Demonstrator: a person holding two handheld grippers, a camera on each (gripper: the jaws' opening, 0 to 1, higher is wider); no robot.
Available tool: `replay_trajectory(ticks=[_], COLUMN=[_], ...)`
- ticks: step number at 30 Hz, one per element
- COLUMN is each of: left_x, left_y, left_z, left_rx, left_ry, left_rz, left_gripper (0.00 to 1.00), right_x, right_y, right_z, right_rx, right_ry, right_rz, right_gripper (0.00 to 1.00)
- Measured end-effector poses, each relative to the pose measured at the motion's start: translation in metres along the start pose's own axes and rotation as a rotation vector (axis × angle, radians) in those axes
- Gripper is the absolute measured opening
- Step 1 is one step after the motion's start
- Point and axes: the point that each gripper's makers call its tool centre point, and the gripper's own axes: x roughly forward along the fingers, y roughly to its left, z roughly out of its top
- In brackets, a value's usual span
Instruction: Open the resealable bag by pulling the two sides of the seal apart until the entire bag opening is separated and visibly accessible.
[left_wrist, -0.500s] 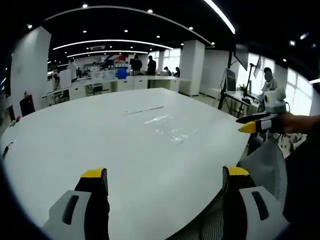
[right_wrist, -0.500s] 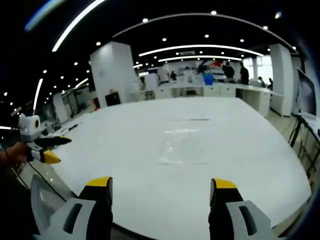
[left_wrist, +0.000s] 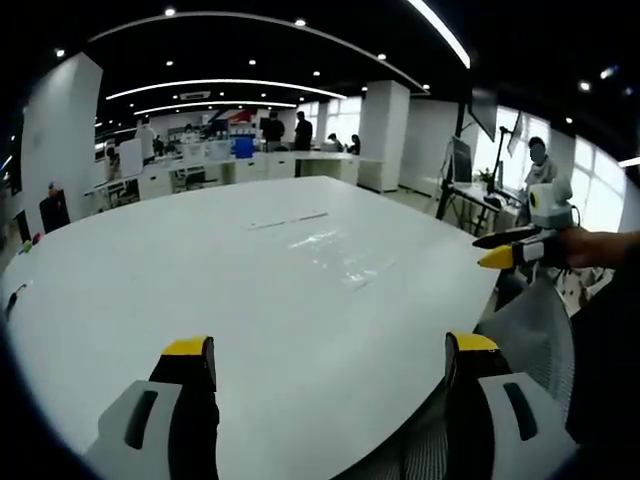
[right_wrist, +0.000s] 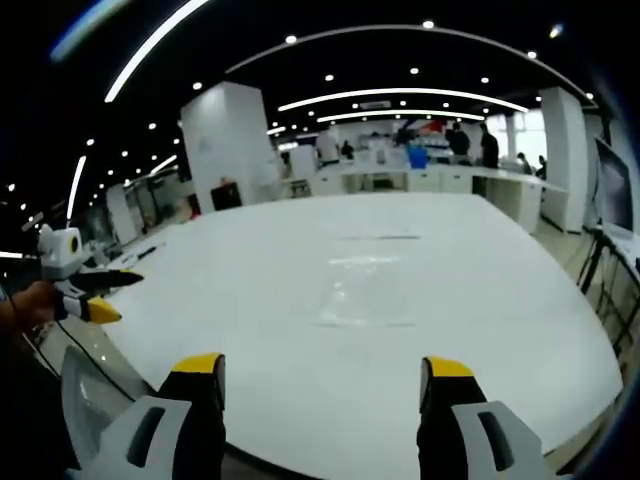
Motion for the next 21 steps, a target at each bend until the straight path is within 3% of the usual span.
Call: replay_trajectory(ticks=[21], left_x=[0.0040], left_y=[-0.0044], left_z=[0.0002], left_rx=[0.014], left_ry=[0.010], left_rz=[-0.018], left_gripper=[0.93], right_x=[0.0001], right_y=[-0.0008], right_z=[-0.0016], right_rx=[-0.008], right_ry=[0.006], right_rz=[0.002], right_gripper=[0.78])
